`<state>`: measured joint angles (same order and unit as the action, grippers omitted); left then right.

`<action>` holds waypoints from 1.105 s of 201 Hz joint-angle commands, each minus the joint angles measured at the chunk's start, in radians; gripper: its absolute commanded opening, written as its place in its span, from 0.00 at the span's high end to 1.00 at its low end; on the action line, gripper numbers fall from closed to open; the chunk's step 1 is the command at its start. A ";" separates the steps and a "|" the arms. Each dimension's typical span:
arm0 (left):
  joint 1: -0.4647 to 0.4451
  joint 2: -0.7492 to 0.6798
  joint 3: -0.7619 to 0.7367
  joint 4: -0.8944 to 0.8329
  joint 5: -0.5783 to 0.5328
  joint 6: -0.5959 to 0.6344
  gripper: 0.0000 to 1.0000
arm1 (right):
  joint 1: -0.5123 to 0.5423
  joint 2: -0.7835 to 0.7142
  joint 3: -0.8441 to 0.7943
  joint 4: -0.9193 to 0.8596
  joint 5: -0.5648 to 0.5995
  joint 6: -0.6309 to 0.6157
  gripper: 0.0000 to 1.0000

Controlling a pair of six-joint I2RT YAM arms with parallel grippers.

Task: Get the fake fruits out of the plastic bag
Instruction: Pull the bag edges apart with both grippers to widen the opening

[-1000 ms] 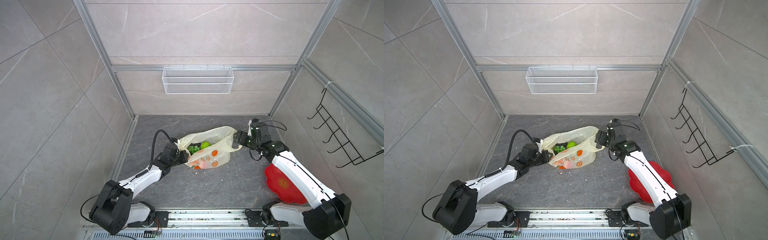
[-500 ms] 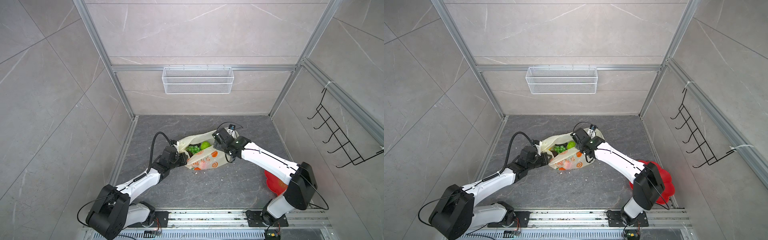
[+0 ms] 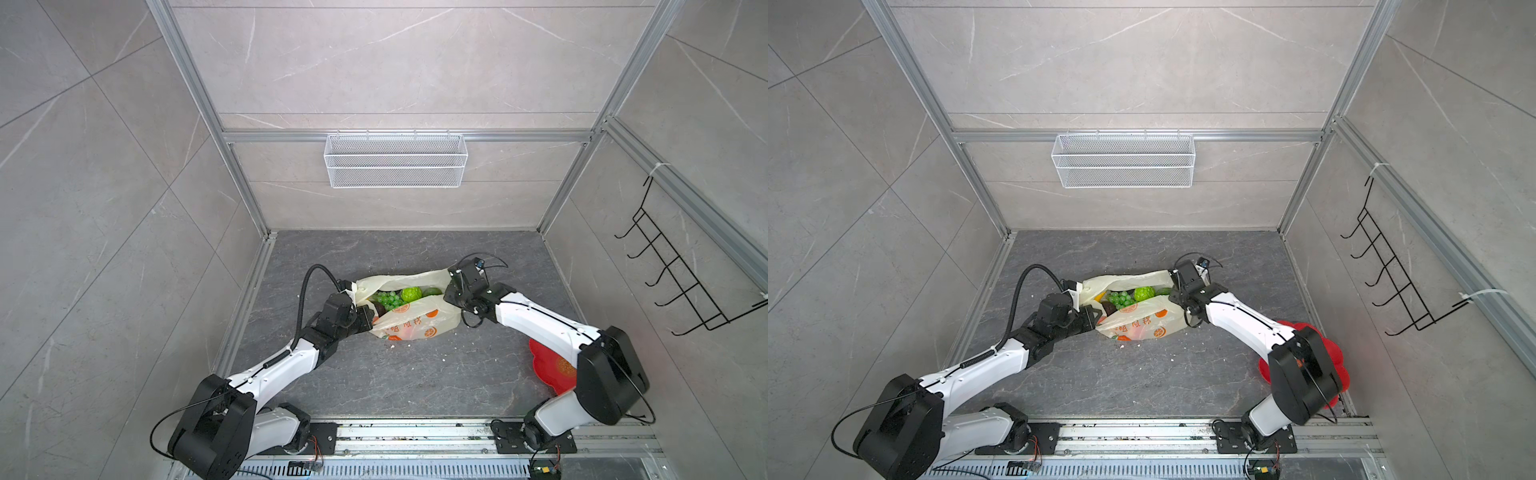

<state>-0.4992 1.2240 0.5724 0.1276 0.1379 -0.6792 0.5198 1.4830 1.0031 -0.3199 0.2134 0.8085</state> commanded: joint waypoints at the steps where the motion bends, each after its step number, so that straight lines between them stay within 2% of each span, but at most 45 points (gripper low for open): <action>1: 0.046 0.018 0.043 0.061 0.028 -0.022 0.93 | -0.067 -0.128 -0.151 0.270 -0.266 -0.083 0.96; 20: 0.108 0.047 0.006 0.137 0.099 -0.081 0.93 | -0.109 -0.225 -0.323 0.449 -0.405 -0.092 0.96; 35: 0.174 0.079 -0.033 0.175 0.160 -0.139 0.92 | -0.110 -0.285 -0.421 0.529 -0.449 -0.110 0.96; 50: 0.222 0.097 -0.077 0.191 0.193 -0.176 0.92 | -0.113 -0.325 -0.505 0.568 -0.443 -0.103 0.98; 66: 0.216 0.080 -0.050 0.037 0.120 -0.116 0.88 | -0.126 -0.342 -0.573 0.617 -0.447 -0.085 0.99; 93: 0.207 0.015 0.027 -0.228 0.034 -0.033 0.65 | -0.129 -0.350 -0.625 0.684 -0.467 -0.084 0.99; 106: 0.183 -0.048 0.070 -0.365 -0.060 0.025 0.54 | -0.128 -0.357 -0.597 0.624 -0.447 -0.116 1.00; 129: 0.065 -0.137 0.162 -0.611 -0.293 0.120 0.39 | -0.121 -0.381 -0.533 0.511 -0.422 -0.164 1.00; 148: -0.048 -0.153 0.240 -0.772 -0.459 0.141 0.35 | -0.089 -0.396 -0.482 0.426 -0.382 -0.205 1.00; 173: -0.203 -0.139 0.344 -0.911 -0.661 0.091 0.36 | -0.025 -0.407 -0.433 0.361 -0.312 -0.234 1.00; 183: -0.252 -0.120 0.372 -0.917 -0.697 0.094 0.36 | -0.018 -0.413 -0.428 0.363 -0.309 -0.231 1.00; 222: -0.256 0.125 0.530 -0.958 -0.710 0.112 0.38 | -0.008 -0.436 -0.402 0.339 -0.287 -0.236 1.00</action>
<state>-0.7547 1.2053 1.0046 -0.7403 -0.4721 -0.5983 0.5041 1.0744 0.5655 0.0734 -0.1127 0.6010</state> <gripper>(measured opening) 0.631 0.048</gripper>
